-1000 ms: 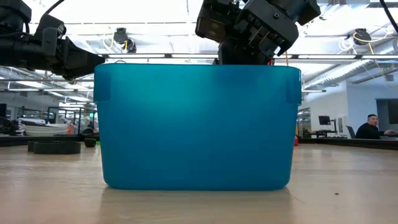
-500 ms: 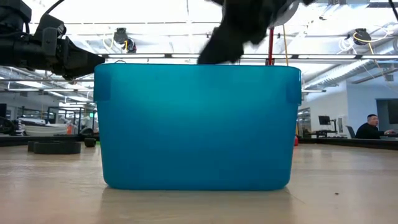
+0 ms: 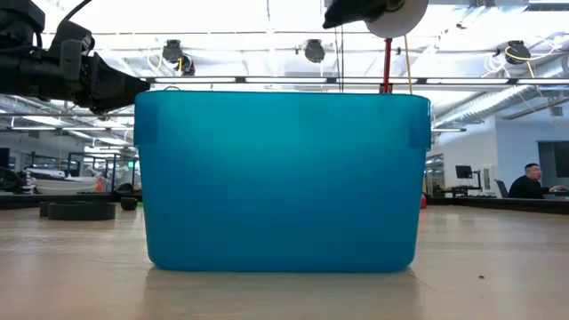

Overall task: Pick and place rubber bands into bin
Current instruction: Put the brown rubber band into the blue bin

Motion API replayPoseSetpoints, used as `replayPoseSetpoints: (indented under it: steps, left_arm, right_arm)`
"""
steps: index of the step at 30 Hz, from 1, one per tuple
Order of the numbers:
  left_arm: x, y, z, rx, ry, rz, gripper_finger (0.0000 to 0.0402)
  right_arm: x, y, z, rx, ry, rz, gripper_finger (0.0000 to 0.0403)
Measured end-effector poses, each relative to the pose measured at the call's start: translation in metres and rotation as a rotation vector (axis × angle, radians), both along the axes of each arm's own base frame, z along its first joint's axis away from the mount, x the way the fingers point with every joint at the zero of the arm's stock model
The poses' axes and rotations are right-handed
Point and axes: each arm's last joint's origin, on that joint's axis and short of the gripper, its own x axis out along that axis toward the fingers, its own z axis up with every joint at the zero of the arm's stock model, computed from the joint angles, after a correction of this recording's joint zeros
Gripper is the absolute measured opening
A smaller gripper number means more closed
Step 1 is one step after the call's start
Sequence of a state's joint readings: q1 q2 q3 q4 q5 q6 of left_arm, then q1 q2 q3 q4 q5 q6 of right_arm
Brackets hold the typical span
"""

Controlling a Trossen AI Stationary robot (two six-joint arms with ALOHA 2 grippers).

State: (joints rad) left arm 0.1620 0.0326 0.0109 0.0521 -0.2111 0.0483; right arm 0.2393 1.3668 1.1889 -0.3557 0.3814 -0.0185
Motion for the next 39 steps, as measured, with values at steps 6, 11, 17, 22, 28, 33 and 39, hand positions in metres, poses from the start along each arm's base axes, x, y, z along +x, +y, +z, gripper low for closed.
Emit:
replayPoseSetpoints:
  steps: [6,11,17,22,28,33,39]
  left_arm:
    - [0.0,0.0,0.0,0.0,0.0,0.0,0.0267]
    - [0.0,0.0,0.0,0.0,0.0,0.0,0.0267]
    - [0.0,0.0,0.0,0.0,0.001,0.0,0.0267]
    - [0.0,0.0,0.0,0.002,0.003,0.0,0.0267]
    - [0.0,0.0,-0.001,0.009,0.009,0.0,0.0267]
    - [0.0,0.0,-0.001,0.009,0.013,0.001,0.0267]
    - [0.0,0.0,-0.001,0.009,0.013,0.001,0.0267]
  right_arm:
    - [-0.004,-0.046,-0.014,0.019,0.12,-0.225,0.0156]
    - [0.003,-0.089,-0.038,0.057,0.269,-0.301,0.0156]
    - [0.01,-0.128,-0.079,0.147,0.486,-0.321,0.0151]
    - [0.016,-0.147,-0.109,0.232,0.585,-0.285,0.0146]
    - [0.021,-0.157,-0.139,0.267,0.693,-0.275,0.0135]
    - [0.024,-0.157,-0.155,0.32,0.74,-0.245,0.0127]
    - [0.025,-0.158,-0.166,0.315,0.776,-0.236,0.0125]
